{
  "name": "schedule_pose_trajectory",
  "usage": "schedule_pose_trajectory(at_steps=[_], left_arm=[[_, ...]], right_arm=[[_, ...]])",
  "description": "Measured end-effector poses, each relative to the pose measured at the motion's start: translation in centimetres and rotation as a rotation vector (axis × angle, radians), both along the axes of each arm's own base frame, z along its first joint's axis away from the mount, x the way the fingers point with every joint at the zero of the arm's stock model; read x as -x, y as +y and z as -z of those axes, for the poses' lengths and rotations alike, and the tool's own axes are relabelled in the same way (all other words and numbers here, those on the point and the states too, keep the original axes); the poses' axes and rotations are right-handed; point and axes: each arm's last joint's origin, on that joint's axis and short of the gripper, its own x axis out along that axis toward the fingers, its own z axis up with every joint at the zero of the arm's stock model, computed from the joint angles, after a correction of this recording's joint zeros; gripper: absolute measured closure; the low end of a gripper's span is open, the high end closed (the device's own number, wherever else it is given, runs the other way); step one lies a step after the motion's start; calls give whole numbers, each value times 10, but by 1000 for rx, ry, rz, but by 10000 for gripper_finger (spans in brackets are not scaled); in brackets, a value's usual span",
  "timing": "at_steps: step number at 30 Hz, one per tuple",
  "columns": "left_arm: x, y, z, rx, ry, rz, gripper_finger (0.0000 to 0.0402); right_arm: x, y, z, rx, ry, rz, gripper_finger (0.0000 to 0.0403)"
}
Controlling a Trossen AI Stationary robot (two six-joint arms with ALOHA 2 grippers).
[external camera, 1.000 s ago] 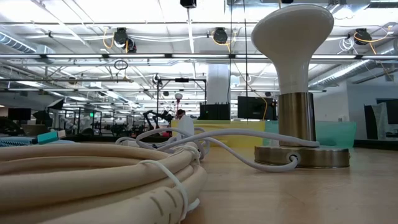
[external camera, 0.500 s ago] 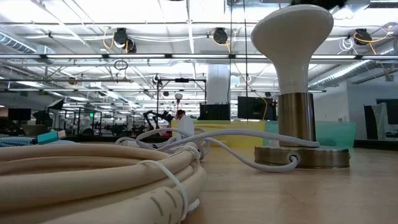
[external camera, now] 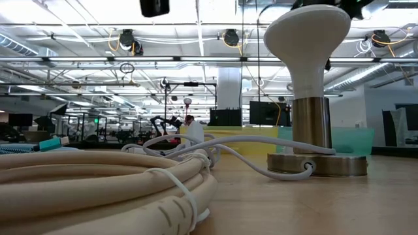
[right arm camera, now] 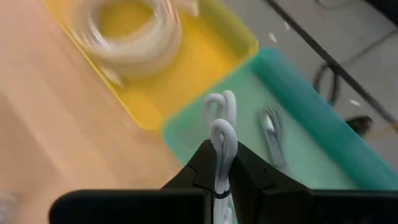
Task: Pick & Place USB Port
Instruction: Put the blue charger cable into the green bin
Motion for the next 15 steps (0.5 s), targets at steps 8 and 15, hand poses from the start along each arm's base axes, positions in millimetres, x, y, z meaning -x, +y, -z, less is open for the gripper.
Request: schedule_pose_trajectory(at_steps=[8, 15], left_arm=[[20, 4, -1, -82, 91, -18, 275], [21, 1, 3, -81, 133, -39, 275]], right_arm=[[-21, -20, 20, 146, 393, -132, 389], [-26, -33, 37, 179, 631, -299, 389]])
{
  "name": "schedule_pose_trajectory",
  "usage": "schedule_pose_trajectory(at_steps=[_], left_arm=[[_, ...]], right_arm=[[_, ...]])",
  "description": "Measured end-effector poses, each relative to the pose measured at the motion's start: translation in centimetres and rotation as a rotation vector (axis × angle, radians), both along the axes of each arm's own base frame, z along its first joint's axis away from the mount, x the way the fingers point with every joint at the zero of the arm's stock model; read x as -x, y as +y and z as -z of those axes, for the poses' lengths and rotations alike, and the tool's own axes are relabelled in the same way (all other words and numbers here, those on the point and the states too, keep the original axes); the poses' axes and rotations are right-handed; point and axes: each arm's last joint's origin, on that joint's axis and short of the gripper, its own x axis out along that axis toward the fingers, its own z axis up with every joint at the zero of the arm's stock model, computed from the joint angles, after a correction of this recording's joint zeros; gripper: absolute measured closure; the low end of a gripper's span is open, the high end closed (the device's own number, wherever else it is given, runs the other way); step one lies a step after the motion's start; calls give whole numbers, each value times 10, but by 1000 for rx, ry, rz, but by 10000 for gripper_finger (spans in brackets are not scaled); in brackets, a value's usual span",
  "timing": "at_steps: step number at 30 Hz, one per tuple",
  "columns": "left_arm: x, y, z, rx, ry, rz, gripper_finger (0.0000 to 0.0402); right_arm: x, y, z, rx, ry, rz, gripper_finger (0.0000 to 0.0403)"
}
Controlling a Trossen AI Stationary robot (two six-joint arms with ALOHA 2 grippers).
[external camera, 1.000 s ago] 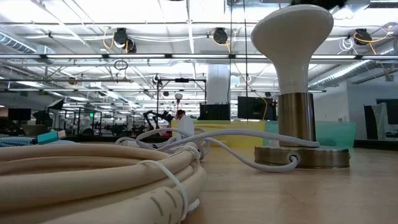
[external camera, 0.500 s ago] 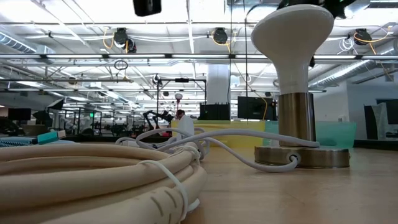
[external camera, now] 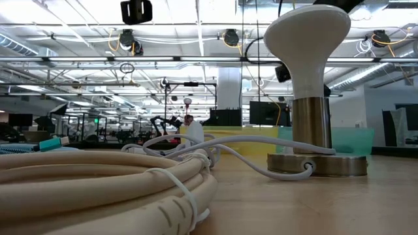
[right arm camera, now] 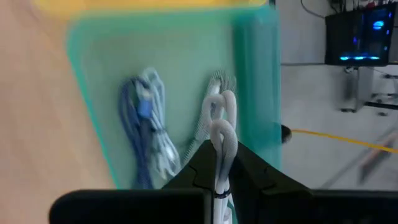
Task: Pick & Place USB Port
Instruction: Put the blue charger cable into the green bin, then put the purple charger cable into the green bin
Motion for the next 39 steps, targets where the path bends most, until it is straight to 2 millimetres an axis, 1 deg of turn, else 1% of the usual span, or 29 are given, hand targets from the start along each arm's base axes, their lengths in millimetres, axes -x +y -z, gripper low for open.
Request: schedule_pose_trajectory(at_steps=[3, 7, 9, 11, 14, 17, 21, 25, 27, 29, 30, 33, 36, 39], left_arm=[[0, -1, 0, 11, 5, 1, 275], [0, -1, 0, 16, 5, 3, 275], [0, -1, -1, 23, 3, 0, 275], [0, -1, -1, 20, 1, 2, 275], [0, -1, 0, 4, 2, 4, 275], [0, -1, -1, 11, -4, -5, 275], [0, -1, -1, 11, -6, 2, 275], [1, -1, 2, -15, 15, 9, 275], [3, 0, 6, -18, 63, 7, 275], [6, 0, 10, -12, 125, 15, 275], [8, -1, 13, -10, 160, 27, 275], [18, -6, 23, -39, 292, 68, 275], [29, -11, 32, -139, 409, 75, 275], [33, -14, 40, -329, 454, 39, 275]], right_arm=[[3, -8, 4, -3, 55, -19, 389], [8, -17, 6, 26, 90, 28, 386], [10, -20, 5, 60, 95, 62, 365], [12, -22, 3, 78, 95, 81, 331], [12, -22, 2, 89, 97, 88, 284], [12, -18, 1, 113, 111, 105, 250], [10, -14, -3, 144, 99, 101, 224], [3, -7, -3, 151, 47, 113, 215], [-1, 1, -3, 148, 0, 142, 215], [-6, 13, -2, 134, -50, 168, 216], [-9, 21, -1, 111, -80, 175, 217], [-21, 48, -4, -32, -216, 174, 219], [-39, 78, -13, -200, -394, 168, 219], [-57, 111, -33, -296, -572, 144, 216]])
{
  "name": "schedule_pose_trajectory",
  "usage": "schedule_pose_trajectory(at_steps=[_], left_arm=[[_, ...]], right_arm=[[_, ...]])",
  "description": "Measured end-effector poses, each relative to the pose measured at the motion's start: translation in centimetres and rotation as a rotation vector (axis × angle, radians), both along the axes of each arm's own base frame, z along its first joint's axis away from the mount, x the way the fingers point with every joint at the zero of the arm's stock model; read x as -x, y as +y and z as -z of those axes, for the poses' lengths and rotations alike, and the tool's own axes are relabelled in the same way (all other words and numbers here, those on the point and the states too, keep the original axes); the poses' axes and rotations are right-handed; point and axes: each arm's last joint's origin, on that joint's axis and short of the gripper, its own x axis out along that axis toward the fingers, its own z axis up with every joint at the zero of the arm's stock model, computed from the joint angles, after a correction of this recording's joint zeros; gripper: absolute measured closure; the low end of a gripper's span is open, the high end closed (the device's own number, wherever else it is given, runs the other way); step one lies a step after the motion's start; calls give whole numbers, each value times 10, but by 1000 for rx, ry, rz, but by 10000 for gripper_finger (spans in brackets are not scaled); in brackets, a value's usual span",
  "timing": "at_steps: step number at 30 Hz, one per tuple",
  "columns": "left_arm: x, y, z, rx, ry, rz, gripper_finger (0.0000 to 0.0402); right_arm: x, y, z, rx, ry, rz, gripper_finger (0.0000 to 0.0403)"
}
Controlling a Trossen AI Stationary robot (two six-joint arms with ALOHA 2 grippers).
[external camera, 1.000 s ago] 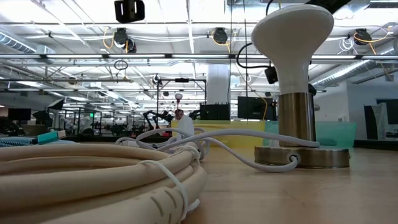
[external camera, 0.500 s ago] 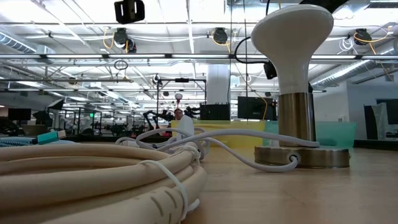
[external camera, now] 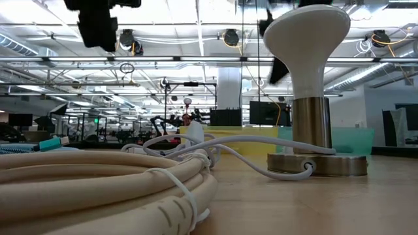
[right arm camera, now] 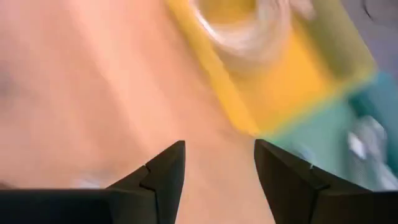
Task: Pick & Place USB Port
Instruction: Put the purple charger cable into the green bin
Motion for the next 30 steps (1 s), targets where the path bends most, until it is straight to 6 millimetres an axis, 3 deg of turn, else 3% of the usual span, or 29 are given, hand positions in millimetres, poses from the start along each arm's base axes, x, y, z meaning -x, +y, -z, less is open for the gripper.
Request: schedule_pose_trajectory(at_steps=[3, 6, 9, 13, 20, 30], left_arm=[[-1, 0, 3, -154, -9, 13, 275], [-14, 7, 14, -198, 11, 3, 275], [-32, 16, 37, -144, 96, 18, 275], [-54, 19, 74, -111, 210, 60, 275], [-73, 14, 112, -47, 270, 119, 274], [-83, 8, 112, -45, 171, 111, 220]], right_arm=[[-14, 31, -32, -41, -190, -40, 210], [-23, 56, -76, -89, -408, -87, 202], [-22, 76, -117, -87, -573, -126, 189], [-13, 88, -151, -45, -656, -112, 169], [9, 99, -160, -2, -631, -33, 145], [15, 104, -155, -13, -609, 25, 143]])
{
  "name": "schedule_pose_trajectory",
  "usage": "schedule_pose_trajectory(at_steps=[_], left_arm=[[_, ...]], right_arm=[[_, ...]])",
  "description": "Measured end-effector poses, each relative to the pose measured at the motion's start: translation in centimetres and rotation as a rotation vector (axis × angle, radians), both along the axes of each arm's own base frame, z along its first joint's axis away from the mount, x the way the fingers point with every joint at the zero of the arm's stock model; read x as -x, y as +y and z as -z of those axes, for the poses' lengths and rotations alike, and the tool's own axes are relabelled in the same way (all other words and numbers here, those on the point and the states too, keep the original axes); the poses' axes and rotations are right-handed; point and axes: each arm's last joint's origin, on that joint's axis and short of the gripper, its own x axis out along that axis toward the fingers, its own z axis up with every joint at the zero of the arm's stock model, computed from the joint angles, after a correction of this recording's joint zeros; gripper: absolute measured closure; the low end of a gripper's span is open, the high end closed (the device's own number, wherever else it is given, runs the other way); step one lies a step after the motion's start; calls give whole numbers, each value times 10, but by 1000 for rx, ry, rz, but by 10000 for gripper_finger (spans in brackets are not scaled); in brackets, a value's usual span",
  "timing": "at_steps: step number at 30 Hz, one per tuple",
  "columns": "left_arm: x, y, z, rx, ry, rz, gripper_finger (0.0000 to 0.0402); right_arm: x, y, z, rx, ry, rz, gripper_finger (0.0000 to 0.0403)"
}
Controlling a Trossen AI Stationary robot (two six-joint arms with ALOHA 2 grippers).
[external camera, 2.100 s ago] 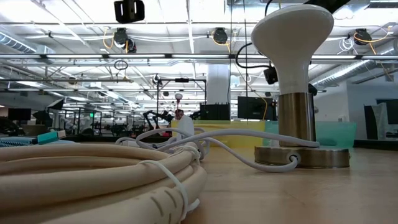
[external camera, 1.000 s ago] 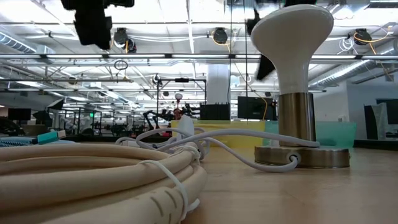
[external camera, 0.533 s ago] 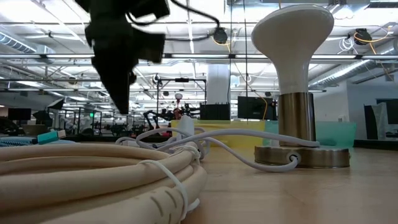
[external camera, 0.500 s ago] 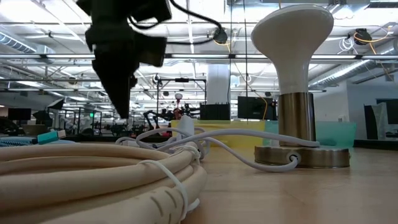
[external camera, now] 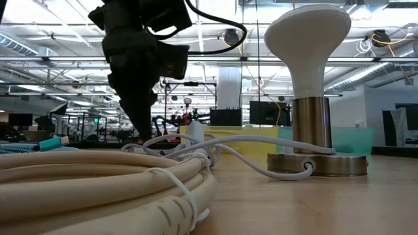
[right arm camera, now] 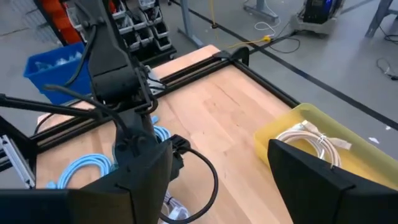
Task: Pick & Place USB Port
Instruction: Put the purple charger cable into the green bin
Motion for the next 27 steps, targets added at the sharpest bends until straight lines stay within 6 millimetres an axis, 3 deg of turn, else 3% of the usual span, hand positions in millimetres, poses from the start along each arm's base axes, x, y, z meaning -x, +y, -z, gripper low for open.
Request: schedule_pose_trajectory(at_steps=[10, 17, 20, 24, 27], left_arm=[[-7, 1, 9, -44, -25, -19, 197], [-14, 0, 39, -83, 55, -37, 213], [-13, 0, 51, -75, 111, -59, 252], [-11, 1, 46, -68, 114, -89, 368], [-6, 8, 26, -62, 70, -156, 377]], right_arm=[[-5, 1, -3, 0, -46, -4, 148], [-7, 2, -9, -1, -100, -15, 149], [-8, 2, -11, -3, -123, -17, 149], [-8, 2, -11, -23, -133, -10, 149], [-8, 2, -11, -27, -134, -8, 149]])
